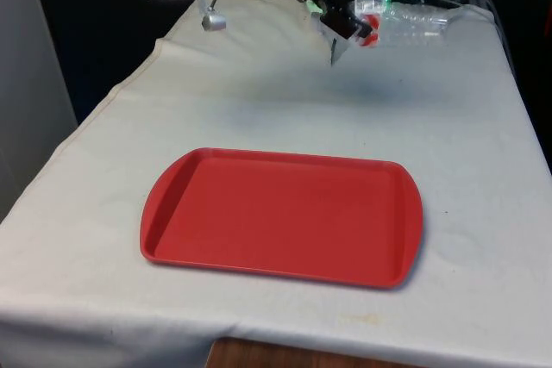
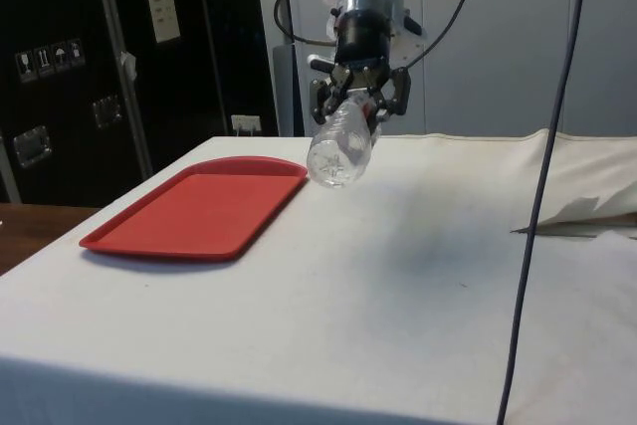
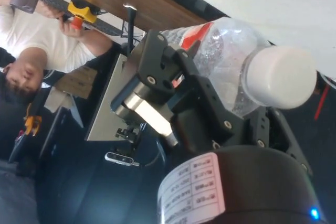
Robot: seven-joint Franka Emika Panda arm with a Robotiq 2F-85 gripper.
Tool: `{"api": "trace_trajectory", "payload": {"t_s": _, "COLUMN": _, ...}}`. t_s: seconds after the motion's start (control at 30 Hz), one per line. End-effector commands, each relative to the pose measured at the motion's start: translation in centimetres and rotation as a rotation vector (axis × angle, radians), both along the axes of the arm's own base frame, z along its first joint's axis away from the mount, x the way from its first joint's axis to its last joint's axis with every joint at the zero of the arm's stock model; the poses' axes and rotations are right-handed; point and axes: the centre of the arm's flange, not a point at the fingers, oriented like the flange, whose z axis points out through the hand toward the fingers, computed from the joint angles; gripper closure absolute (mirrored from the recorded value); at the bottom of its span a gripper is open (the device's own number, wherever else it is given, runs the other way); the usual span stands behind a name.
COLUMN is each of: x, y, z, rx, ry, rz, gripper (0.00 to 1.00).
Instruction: Place the bottle upright on the tray.
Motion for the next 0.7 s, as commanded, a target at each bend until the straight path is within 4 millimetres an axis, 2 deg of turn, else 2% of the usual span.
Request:
{"api": "trace_trajectory", "payload": {"t_s": 0.0, "x": 0.0, "y": 0.0, "z": 0.1, "rx": -0.004, "ry": 0.002, "rz": 0.002, "gripper": 0.67}}
{"api": "trace_trajectory", "payload": {"t_s": 0.67, "x": 0.3, "y": -0.1, "z": 4.6, "rx": -0.065, "ry": 0.028, "rz": 0.004, "gripper": 0.67}}
